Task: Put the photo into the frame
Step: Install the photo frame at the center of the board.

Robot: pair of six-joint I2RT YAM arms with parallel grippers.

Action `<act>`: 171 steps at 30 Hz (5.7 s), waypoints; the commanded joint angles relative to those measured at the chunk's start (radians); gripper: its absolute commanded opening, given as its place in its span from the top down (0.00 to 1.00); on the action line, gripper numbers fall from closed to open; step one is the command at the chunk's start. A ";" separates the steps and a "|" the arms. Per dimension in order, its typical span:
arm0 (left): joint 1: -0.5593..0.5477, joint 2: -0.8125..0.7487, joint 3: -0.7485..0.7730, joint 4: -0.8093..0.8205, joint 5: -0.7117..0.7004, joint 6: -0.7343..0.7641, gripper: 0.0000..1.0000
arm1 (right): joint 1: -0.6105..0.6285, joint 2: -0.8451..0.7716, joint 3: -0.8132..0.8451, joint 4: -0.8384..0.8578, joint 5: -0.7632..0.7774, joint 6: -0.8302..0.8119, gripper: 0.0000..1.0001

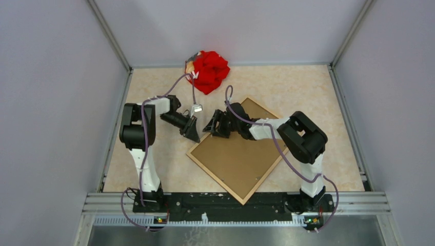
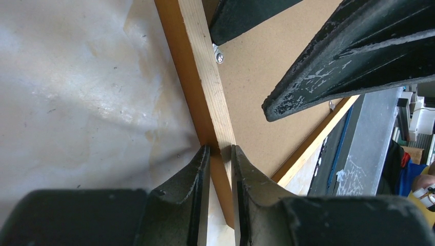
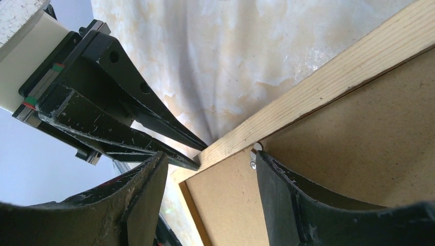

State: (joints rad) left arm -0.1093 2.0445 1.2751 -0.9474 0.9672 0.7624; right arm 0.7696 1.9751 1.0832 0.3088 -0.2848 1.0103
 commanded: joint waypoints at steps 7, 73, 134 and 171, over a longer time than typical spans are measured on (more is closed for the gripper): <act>-0.018 -0.017 -0.012 0.029 0.006 0.037 0.76 | 0.027 0.027 0.013 0.081 -0.039 0.023 0.36; -0.072 0.087 0.313 0.085 0.046 -0.176 0.51 | -0.342 -0.128 0.046 -0.160 -0.065 -0.177 0.31; -0.191 0.297 0.454 0.127 0.042 -0.195 0.73 | -0.305 0.088 0.171 -0.089 -0.018 -0.137 0.35; -0.188 0.262 0.425 0.131 0.024 -0.189 0.73 | -0.512 -0.318 -0.129 -0.349 0.198 -0.371 0.33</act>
State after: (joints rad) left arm -0.2848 2.3253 1.7359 -0.7540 1.0542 0.5282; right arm 0.2634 1.6344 0.9482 -0.0925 -0.1013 0.6460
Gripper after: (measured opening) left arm 0.275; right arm 0.675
